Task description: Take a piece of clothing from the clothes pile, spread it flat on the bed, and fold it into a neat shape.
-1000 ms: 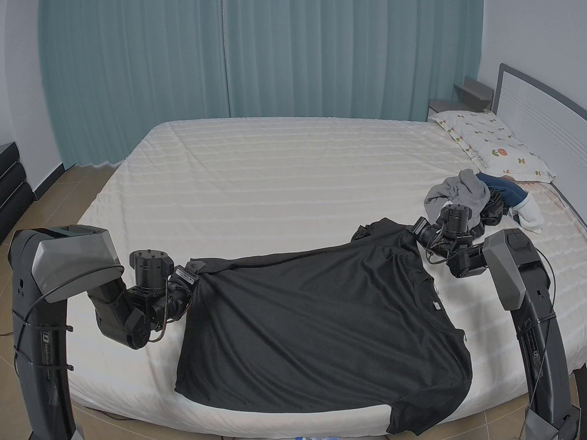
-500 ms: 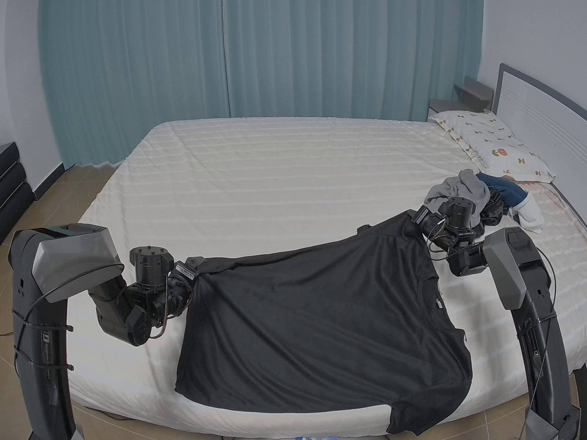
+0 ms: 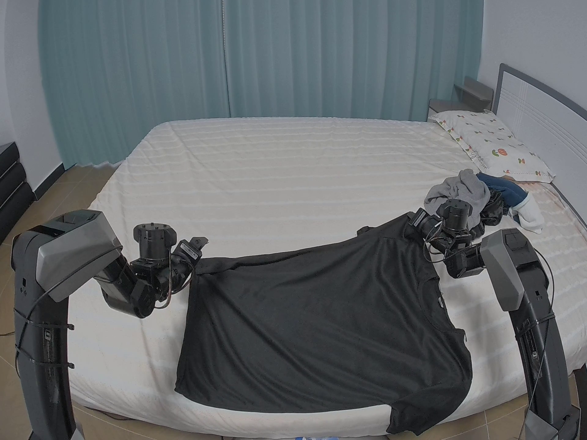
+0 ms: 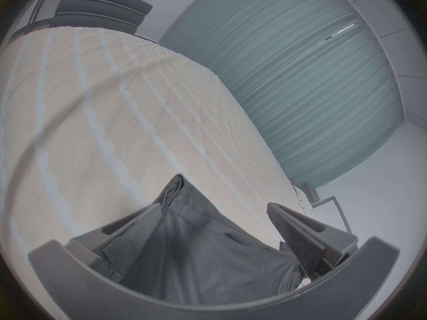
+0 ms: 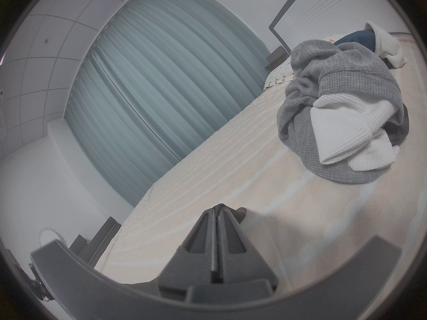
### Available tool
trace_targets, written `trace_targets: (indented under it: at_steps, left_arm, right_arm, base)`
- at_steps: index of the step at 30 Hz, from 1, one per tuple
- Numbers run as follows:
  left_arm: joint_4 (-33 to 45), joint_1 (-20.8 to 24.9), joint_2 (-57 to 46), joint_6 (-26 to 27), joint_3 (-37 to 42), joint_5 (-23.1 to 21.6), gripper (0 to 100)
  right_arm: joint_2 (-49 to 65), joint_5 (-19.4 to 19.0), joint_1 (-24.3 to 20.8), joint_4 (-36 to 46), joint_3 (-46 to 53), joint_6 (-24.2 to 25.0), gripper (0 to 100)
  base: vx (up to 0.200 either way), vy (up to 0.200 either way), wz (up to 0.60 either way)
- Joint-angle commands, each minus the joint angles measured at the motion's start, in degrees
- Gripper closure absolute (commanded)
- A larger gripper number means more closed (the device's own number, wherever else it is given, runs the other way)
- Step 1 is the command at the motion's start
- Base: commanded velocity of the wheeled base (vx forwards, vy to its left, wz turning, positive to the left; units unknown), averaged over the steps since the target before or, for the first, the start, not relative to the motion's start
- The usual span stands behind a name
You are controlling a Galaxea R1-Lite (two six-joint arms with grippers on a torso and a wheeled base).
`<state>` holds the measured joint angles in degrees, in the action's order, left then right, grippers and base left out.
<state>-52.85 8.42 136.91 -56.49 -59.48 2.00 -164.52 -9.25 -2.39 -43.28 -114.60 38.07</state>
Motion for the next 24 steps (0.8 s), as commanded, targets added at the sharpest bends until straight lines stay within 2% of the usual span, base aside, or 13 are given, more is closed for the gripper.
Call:
trace_targets:
  at_steps: [1, 6, 24]
  left_arm:
    - [11.27, -0.6, 6.35, 1.56, -14.88, 0.11, 0]
    - [15.67, -0.78, 7.76, 1.65, -19.45, 0.2, 0]
    - [18.39, 0.45, 7.58, 1.74, -18.66, 0.29, 0]
  right_arm:
    - [-0.27, 1.17, -0.25, 0.03, 0.01, -0.1, 100]
    - [-0.27, 1.17, 0.28, 0.12, 0.01, -0.01, 100]
    - [-1.06, 1.17, -0.25, 0.12, 0.01, 0.07, 100]
  base:
    - [0.0, 0.0, 0.0]
    - [0.0, 0.0, 0.0]
    - [0.0, 0.0, 0.0]
